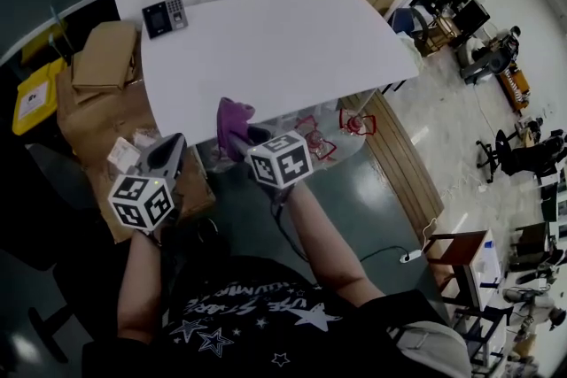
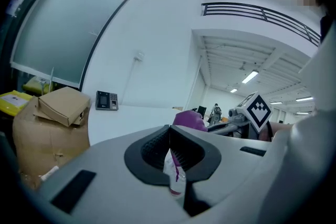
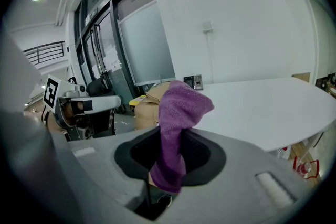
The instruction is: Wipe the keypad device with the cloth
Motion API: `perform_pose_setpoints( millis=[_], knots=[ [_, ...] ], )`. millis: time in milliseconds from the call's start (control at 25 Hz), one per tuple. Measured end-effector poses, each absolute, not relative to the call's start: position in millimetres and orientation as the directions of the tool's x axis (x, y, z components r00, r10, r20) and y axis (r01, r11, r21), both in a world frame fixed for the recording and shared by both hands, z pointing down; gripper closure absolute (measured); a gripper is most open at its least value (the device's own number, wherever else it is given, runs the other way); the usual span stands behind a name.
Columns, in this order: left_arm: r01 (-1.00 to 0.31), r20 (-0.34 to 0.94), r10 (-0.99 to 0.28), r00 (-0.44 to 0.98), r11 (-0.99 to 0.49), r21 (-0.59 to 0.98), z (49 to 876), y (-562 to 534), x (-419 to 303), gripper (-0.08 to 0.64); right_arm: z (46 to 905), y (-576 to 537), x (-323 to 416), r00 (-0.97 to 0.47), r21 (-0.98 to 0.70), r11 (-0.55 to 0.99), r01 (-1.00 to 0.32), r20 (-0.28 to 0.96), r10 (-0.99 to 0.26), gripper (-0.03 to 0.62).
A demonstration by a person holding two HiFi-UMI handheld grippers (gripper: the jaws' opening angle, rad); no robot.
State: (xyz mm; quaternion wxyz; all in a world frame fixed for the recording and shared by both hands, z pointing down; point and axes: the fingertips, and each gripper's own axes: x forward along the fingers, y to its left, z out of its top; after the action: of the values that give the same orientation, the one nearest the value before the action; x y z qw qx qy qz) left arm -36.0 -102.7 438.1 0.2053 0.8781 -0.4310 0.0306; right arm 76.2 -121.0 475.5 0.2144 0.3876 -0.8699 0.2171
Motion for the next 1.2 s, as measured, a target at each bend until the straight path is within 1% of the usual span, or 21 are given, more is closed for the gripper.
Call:
perform_pose_setpoints(
  millis=[600,1200],
  knots=[
    [-0.782,0.214,-0.762,0.612,-0.54,0.312,423.9,15.5,-12.8,0.552,453.6,-1.4,91.2,-0.668,-0.244,0.644,-0.725,0.479,-0.57,0.495],
    [-0.788,0.207,-0.771,0.602,-0.532,0.311,419.2,68.3,-8.1,0.552,450.1,50.7,91.6,-0.689,-0.236,0.68,-0.694,0.49,-0.534,0.495]
  ],
)
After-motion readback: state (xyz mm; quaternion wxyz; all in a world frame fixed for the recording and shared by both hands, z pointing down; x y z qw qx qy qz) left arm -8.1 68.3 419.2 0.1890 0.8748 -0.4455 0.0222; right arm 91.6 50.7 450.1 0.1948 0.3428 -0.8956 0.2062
